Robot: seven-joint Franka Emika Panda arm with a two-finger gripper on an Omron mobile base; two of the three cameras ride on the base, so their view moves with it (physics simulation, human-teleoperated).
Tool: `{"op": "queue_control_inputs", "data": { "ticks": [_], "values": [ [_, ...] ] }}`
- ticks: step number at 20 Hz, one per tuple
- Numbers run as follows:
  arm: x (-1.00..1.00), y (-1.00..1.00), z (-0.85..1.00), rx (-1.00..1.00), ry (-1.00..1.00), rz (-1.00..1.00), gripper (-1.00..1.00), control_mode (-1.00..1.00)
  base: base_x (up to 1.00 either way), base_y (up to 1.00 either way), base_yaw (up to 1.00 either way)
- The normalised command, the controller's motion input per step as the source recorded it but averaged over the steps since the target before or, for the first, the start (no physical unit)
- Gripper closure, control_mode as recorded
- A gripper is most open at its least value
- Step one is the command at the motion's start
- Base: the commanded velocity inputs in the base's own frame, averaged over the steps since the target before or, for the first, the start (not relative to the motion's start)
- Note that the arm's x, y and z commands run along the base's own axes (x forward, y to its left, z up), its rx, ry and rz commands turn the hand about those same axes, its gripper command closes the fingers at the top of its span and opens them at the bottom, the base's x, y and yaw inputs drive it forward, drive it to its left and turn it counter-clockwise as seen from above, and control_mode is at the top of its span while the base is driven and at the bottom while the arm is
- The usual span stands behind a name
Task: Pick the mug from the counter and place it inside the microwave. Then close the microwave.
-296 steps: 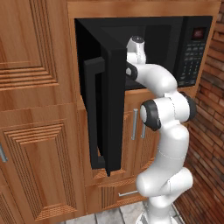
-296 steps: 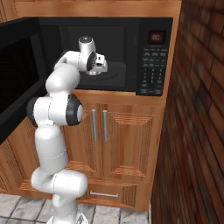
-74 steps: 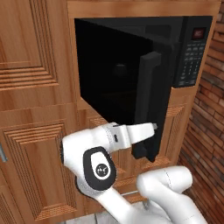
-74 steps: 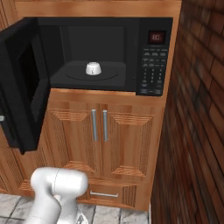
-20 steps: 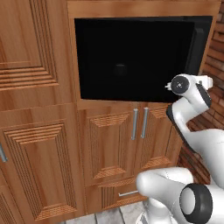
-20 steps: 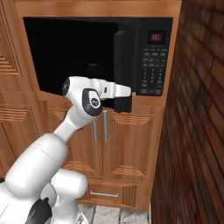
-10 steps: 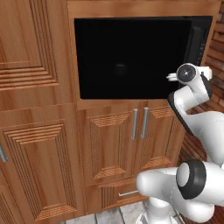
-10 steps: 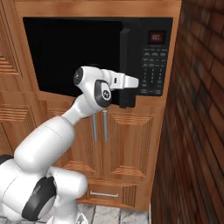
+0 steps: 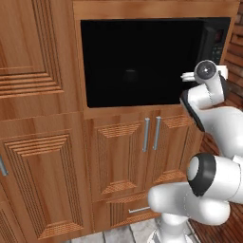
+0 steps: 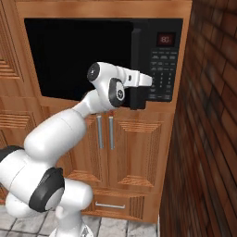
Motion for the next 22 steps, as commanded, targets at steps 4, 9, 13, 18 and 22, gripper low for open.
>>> {"op": "queue_control_inputs", "data": {
  "ticks": [4,9,13,18,22],
  "values": [
    [0.31,-0.12,0.21,0.05,0.0,0.05,-1.0,-1.0,0.0,0.0,0.0],
    [0.33,-0.06,0.26,0.04,0.0,0.05,-1.0,-1.0,0.0,0.0,0.0],
    [0.37,-0.06,0.25,0.03,0.0,0.05,-1.0,-1.0,0.0,0.0,0.0],
    [0.34,-0.04,0.21,0.04,0.0,0.05,-1.0,-1.0,0.0,0.0,0.0],
    [0.27,-0.01,0.13,0.03,0.0,0.05,-1.0,-1.0,0.0,0.0,0.0]
  ]
}}
